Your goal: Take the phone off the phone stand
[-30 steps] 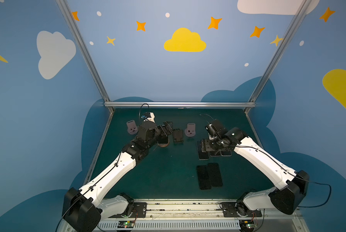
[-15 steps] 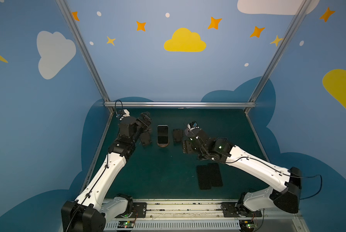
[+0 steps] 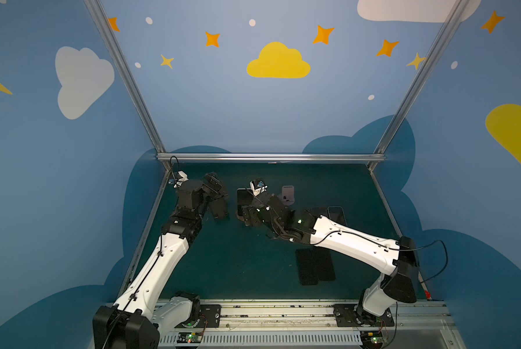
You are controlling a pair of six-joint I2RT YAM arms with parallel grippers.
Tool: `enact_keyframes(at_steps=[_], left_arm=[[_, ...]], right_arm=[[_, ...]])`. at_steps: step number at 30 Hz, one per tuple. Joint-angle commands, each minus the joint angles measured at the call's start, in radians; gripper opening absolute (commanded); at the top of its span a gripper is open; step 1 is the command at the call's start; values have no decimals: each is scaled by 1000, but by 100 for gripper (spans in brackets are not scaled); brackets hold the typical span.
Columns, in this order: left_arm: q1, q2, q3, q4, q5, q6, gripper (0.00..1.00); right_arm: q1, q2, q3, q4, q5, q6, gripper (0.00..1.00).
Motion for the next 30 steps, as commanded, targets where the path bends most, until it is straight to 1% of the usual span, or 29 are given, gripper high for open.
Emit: enact_keyframes(at_steps=[1, 3, 6, 11, 15, 19, 26, 30], left_arm=[[8, -15, 22, 3, -12, 9, 100], [15, -14, 17, 7, -19, 10, 100], [25, -4, 20, 2, -25, 13, 100], [49, 8, 24, 3, 18, -10, 100], [58, 11, 23, 4, 19, -12, 100], [85, 20, 29, 3, 51, -33, 100], [126, 32, 35, 3, 94, -66, 100], [138, 41, 44, -4, 118, -79, 100]], right_arm=[[0, 52, 62, 0, 56, 3, 92], [-1, 97, 105, -12, 46, 0, 93], [-1, 153, 169, -32, 89, 13, 93], [-10, 207, 215, 7, 92, 31, 93], [-17, 262, 288, -21, 104, 38, 93], [-34, 296, 331, -34, 99, 45, 93], [-61, 320, 347, -14, 94, 58, 93], [-89, 351, 390, -21, 44, 97, 91]])
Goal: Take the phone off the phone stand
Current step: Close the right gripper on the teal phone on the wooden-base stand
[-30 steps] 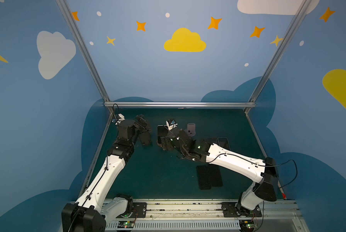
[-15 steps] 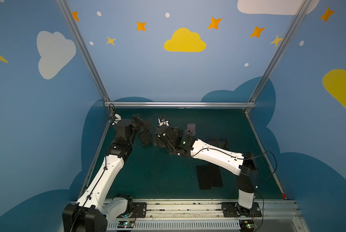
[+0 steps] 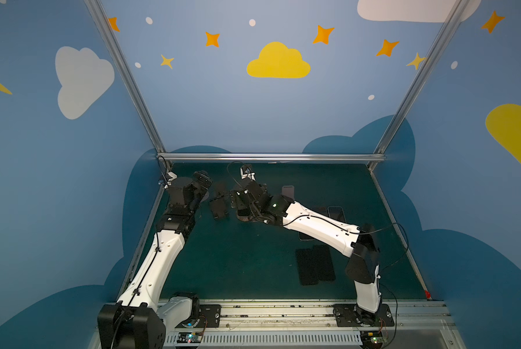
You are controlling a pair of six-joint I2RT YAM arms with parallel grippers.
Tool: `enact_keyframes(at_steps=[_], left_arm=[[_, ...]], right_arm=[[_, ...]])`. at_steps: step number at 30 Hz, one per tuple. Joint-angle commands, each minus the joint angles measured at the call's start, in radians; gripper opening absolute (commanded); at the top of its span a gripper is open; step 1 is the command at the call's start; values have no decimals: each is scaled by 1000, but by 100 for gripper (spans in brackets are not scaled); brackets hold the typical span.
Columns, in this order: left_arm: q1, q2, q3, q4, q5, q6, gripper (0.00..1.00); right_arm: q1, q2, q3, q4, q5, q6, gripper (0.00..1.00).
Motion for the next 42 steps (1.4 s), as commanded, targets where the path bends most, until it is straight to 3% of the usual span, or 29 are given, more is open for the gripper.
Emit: enact_keyframes(at_steps=[1, 7, 23, 27, 37, 42], left_arm=[[11, 4, 31, -8, 29, -16, 100], [19, 10, 29, -4, 41, -24, 100], [81, 52, 37, -2, 120, -73, 100], [98, 63, 39, 1, 143, -87, 100], [107, 65, 40, 8, 166, -96, 100], [111, 65, 42, 8, 176, -102, 100]], right_arm=[[-22, 41, 60, -7, -40, 41, 91], [-31, 95, 149, -47, 10, 54, 93], [-78, 154, 232, -61, -11, 13, 94], [-87, 157, 232, -74, 9, 36, 94], [-104, 281, 364, -173, -82, 74, 94], [-99, 298, 357, -161, -45, 102, 94]])
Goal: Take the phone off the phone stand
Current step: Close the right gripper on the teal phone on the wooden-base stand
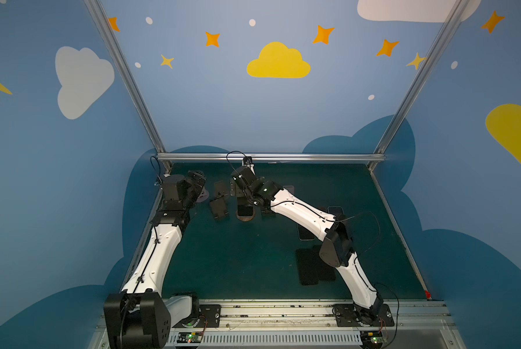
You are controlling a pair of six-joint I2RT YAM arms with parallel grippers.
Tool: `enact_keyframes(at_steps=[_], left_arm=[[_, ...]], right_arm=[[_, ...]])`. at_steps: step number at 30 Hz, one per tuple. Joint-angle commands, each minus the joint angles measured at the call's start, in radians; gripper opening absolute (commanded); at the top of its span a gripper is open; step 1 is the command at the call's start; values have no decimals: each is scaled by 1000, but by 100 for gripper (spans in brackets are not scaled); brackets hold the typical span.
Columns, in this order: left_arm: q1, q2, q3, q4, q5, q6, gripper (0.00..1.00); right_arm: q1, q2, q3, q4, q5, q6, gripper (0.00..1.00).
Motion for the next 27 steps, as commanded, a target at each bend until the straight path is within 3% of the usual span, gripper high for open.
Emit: enact_keyframes(at_steps=[1, 27], left_arm=[[5, -2, 28, 8, 15, -5, 100], [6, 10, 25, 20, 38, -17, 100]], right_arm=[[3, 6, 12, -16, 24, 37, 94], [13, 32, -51, -13, 24, 122, 94]])
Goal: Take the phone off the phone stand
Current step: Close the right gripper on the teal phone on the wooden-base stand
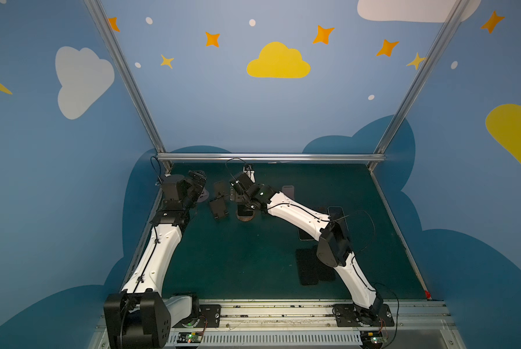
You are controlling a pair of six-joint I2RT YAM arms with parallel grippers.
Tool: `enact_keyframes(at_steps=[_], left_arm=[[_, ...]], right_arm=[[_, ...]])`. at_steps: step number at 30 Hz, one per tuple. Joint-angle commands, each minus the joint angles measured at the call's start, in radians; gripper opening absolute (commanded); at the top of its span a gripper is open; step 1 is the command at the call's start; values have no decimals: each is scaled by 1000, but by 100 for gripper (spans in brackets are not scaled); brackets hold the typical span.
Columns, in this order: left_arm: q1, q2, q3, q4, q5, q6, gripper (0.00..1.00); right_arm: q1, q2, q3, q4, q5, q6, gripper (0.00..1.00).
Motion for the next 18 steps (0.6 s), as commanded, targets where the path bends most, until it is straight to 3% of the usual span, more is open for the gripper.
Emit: enact_keyframes(at_steps=[1, 18], left_arm=[[5, 9, 25, 16, 8, 1, 100], [6, 13, 24, 17, 12, -3, 100]], right_arm=[[5, 10, -14, -9, 16, 20, 94], [5, 42, -33, 37, 24, 11, 86]])
